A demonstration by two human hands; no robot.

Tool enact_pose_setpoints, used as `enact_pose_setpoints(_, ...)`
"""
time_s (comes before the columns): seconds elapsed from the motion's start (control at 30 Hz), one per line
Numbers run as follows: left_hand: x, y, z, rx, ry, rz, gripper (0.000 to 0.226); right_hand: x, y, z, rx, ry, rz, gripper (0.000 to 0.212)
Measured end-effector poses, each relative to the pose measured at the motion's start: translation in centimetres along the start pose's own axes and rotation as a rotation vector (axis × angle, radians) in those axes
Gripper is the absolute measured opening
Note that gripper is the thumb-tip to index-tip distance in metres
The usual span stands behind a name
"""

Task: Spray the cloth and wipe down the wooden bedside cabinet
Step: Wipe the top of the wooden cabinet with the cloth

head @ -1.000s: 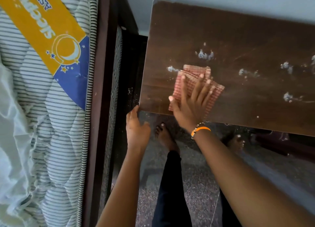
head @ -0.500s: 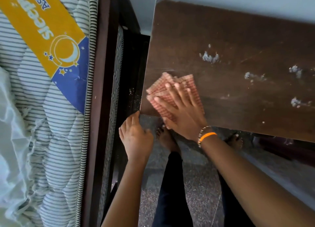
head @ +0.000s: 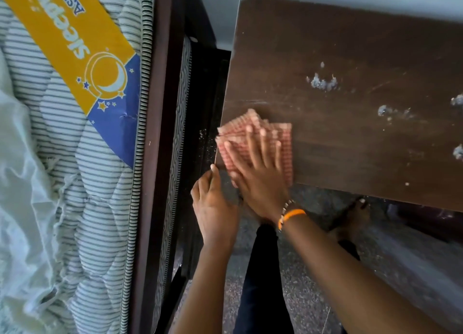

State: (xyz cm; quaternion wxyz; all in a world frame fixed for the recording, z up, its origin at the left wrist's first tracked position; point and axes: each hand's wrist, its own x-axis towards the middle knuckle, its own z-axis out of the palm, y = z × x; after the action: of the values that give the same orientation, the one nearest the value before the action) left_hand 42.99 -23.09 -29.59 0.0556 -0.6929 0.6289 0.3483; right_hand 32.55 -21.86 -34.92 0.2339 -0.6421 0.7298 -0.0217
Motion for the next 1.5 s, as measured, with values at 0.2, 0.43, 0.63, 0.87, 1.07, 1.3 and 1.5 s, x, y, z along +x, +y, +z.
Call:
enact_pose_setpoints(0.2,-0.2,0.2,1.2,0.319,0.09,0.092,0.091,6.6,1.4,-1.8,-0.155,0.001,-0.224,0.058)
enact_pose_setpoints(0.43,3.3,3.0,0.3,0.577,0.165,0.266,0.116,8.2,9.5,-5.5,-0.106,0.132,0.114,0.054)
enact_pose_setpoints(0.63,5.1,2.6,-0.5,0.732,0.126,0.352,0.128,2.7,10.6,-4.3,0.041,0.222,0.57,0.058)
enact_pose_setpoints(0.87,6.1,2.7,-0.6,0.689,0.114,0.339,0.135,4.2,2.8,-2.3,0.049,0.115,0.321,0.058)
enact_pose_setpoints(1.07,5.7,1.8,-0.5,0.62,0.063,0.293,0.129,14.4,2.8,-4.3,-0.104,0.151,0.031,0.055)
enact_pose_setpoints(1.3,4.8,2.8,0.1,0.651,0.045,0.412,0.128,21.6,5.7,-7.8,-0.136,0.181,0.069,0.055)
enact_pose_setpoints(1.5,4.5,3.9,0.6,0.66,0.042,0.374,0.127,19.2,8.3,-8.1,-0.118,0.2,0.118,0.055)
